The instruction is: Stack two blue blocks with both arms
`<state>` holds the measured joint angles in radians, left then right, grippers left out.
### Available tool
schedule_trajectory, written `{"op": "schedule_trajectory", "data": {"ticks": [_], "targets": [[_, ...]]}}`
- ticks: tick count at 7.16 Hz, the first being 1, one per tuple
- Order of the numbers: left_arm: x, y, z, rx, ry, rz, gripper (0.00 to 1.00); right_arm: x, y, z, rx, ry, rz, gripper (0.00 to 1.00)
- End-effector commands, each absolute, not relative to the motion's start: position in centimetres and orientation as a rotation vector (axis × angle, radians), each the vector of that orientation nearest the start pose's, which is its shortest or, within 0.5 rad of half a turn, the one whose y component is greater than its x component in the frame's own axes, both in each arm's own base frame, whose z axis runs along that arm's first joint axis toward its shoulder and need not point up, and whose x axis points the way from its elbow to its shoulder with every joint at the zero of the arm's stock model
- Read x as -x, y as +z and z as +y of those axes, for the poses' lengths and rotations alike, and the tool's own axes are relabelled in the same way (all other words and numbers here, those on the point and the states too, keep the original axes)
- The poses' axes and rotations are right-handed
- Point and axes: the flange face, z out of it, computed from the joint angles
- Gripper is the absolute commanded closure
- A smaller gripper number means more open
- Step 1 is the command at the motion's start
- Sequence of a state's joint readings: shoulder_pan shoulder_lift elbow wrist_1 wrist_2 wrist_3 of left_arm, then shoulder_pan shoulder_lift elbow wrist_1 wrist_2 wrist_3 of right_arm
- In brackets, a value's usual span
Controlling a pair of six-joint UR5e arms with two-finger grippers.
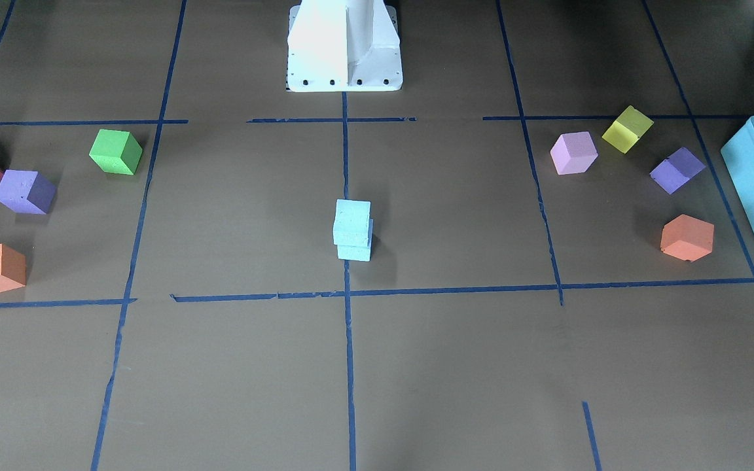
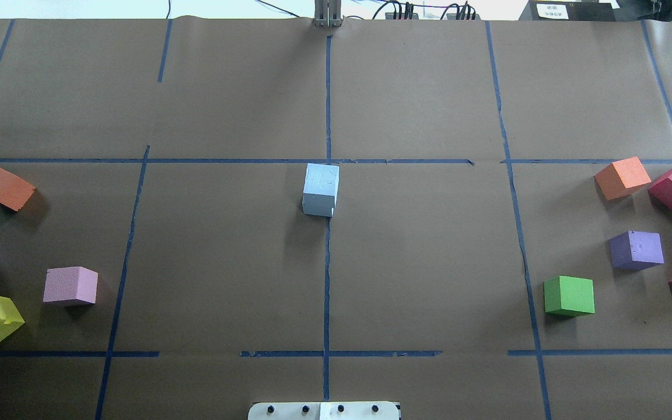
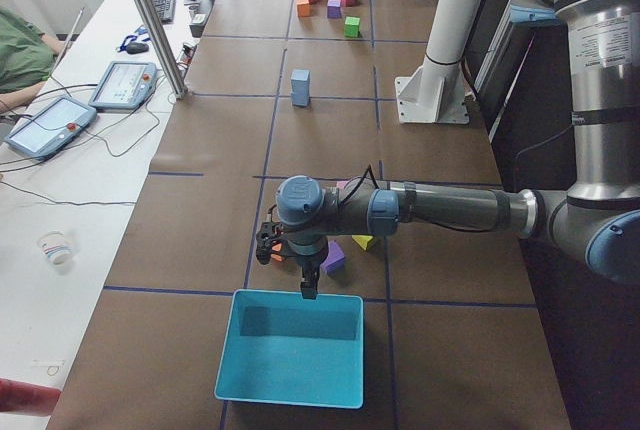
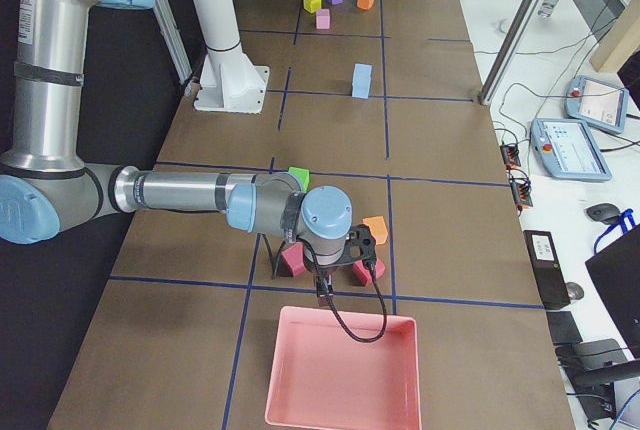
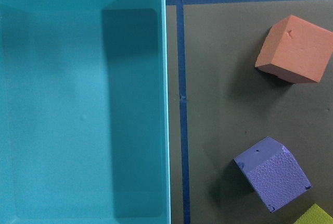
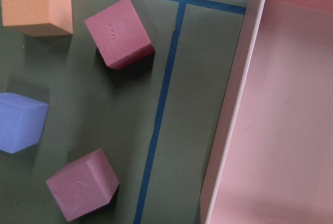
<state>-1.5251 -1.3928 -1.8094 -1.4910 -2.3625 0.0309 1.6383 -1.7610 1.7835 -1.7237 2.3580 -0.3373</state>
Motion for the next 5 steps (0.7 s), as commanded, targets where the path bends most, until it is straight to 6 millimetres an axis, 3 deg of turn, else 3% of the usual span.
{"op": "schedule_trajectory", "data": {"ticks": [1, 5], "targets": [[4.11, 62.5, -42.03, 0.015, 0.076, 0.793, 0.0, -8.86, 65.55, -39.3, -0.032, -0.202, -0.8, 0.0], [4.02, 61.84, -42.36, 0.0, 0.087, 0.795, 0.0, -8.73, 65.41, -39.62, -0.034, -0.21, -0.795, 0.0]]}}
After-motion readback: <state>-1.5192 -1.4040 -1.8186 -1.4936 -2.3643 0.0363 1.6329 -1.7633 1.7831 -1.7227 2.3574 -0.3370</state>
